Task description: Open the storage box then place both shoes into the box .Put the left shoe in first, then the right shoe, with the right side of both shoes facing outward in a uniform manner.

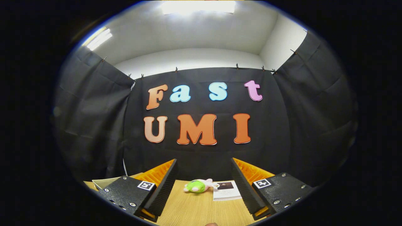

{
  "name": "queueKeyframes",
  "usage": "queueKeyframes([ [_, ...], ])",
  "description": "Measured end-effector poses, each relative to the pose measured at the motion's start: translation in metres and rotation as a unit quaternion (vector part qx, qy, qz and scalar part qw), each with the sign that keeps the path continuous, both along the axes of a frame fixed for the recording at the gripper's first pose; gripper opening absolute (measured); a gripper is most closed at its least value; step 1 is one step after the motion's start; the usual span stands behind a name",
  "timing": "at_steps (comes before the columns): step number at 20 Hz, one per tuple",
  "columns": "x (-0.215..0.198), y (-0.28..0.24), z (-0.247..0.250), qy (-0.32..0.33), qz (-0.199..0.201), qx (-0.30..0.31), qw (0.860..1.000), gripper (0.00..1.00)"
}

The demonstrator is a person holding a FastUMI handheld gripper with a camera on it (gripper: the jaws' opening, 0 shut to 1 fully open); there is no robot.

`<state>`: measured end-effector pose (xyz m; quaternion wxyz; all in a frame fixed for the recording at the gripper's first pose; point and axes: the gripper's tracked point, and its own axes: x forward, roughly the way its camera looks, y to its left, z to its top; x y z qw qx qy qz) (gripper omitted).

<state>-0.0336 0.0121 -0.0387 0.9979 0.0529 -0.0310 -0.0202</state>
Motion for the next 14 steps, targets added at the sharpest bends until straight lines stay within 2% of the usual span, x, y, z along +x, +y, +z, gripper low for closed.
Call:
queueKeyframes([
  [14, 0.007, 0.015, -0.005, 0.013, 0.014, -0.008, 1.000, 0.98],
])
